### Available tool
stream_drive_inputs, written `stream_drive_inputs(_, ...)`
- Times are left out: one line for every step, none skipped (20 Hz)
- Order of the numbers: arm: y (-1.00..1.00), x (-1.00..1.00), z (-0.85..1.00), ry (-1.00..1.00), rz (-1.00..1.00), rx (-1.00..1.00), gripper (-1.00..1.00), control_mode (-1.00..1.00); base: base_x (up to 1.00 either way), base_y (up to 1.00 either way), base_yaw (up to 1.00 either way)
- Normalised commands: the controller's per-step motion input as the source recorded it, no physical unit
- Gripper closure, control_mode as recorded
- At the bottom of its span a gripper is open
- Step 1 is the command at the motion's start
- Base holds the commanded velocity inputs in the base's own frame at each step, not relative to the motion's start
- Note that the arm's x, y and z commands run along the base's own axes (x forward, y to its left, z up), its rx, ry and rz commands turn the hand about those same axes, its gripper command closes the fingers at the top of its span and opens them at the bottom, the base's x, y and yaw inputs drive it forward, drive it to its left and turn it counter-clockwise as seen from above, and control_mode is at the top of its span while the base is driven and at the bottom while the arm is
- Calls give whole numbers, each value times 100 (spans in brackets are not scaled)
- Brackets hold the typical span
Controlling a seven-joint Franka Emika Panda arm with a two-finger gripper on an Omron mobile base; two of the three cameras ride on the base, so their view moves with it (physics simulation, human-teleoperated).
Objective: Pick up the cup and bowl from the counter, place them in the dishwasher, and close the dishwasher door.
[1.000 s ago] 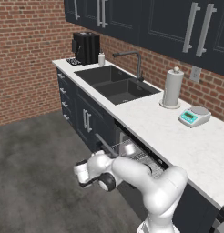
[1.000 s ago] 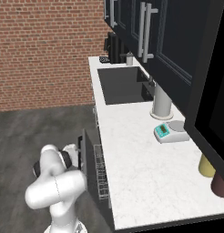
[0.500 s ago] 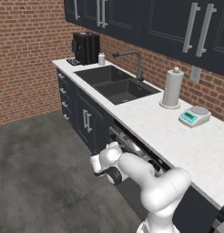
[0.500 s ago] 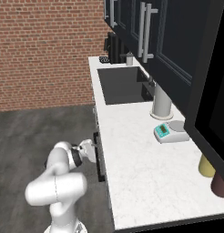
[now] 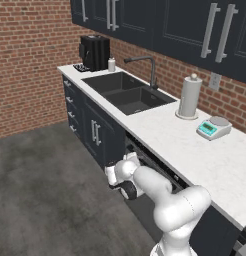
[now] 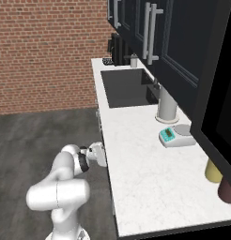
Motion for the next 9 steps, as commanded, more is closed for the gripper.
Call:
stream_drive_inputs(-100, 41, -25, 3, 3, 5, -100, -100, 0, 0, 0)
stream_drive_inputs(-100, 39, -24, 3, 6, 7, -100, -100, 0, 0, 0)
stream_drive_inputs(-100, 32, -24, 2, 10, 8, -100, -100, 0, 0, 0)
stream_drive_inputs(-100, 29, -24, 1, 12, 9, -100, -100, 0, 0, 0)
stream_drive_inputs(-100, 23, -22, 0, 13, 9, -100, -100, 0, 0, 0)
stream_drive_inputs(-98, 21, -21, 0, 14, 9, -100, -100, 0, 0, 0)
stream_drive_inputs(-97, 15, -19, 0, 15, 9, -100, -100, 0, 0, 0)
stream_drive_inputs(-96, 7, -15, 0, 16, 9, -100, -100, 0, 0, 0)
stream_drive_inputs(-96, 4, -13, 0, 18, 10, -100, -100, 0, 0, 0)
